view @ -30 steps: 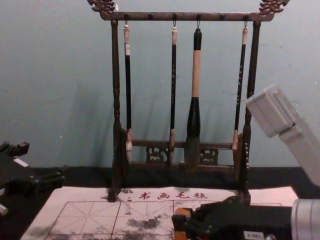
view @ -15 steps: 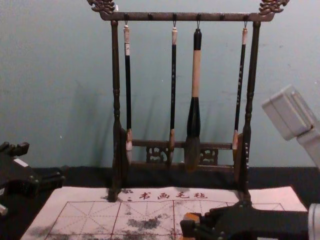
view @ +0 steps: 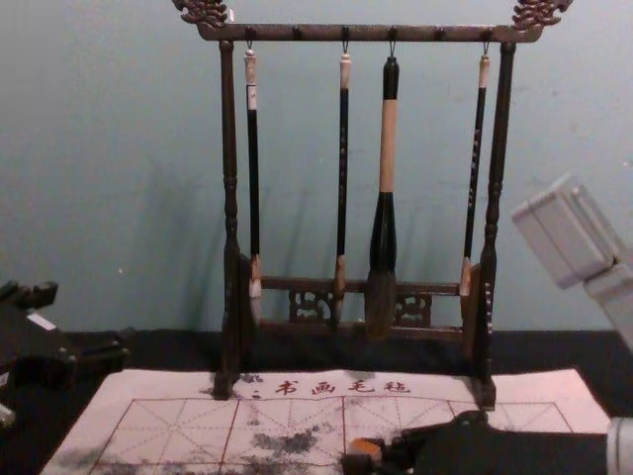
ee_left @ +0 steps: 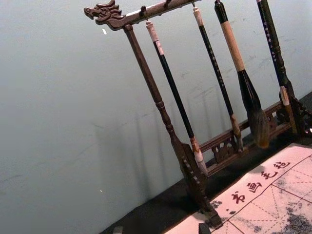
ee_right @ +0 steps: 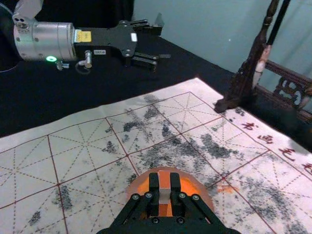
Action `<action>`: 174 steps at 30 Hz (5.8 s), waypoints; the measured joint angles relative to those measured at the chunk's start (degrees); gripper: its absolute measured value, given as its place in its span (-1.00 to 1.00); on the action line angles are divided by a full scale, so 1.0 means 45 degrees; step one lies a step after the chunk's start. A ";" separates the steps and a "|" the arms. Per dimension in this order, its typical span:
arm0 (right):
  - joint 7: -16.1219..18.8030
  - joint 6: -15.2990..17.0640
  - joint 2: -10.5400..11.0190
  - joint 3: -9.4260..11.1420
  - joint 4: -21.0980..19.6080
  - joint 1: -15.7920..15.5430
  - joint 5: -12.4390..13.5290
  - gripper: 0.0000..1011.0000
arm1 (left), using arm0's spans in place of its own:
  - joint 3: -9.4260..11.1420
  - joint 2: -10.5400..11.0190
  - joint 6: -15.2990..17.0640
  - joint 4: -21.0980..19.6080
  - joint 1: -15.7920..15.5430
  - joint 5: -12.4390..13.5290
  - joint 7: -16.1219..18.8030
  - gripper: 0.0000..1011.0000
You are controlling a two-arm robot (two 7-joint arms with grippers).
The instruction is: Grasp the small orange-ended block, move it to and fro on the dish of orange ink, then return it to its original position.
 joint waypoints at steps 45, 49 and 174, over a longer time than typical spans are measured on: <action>-0.0424 0.0154 -0.0822 -0.0105 0.0975 0.0658 -0.0018 -0.75 | 0.0000 0.0000 -0.0001 0.0000 0.0000 0.0000 0.0000 0.98; -0.0445 0.0181 -0.0780 -0.0052 0.0950 0.0621 -0.0010 -0.75 | 0.0000 0.0000 -0.0001 0.0000 0.0000 0.0000 0.0001 0.98; -0.3906 0.2386 -0.0130 0.2950 -0.2074 -0.2106 0.2019 -0.75 | 0.0000 0.0000 0.0000 0.0000 0.0000 0.0000 0.0000 0.98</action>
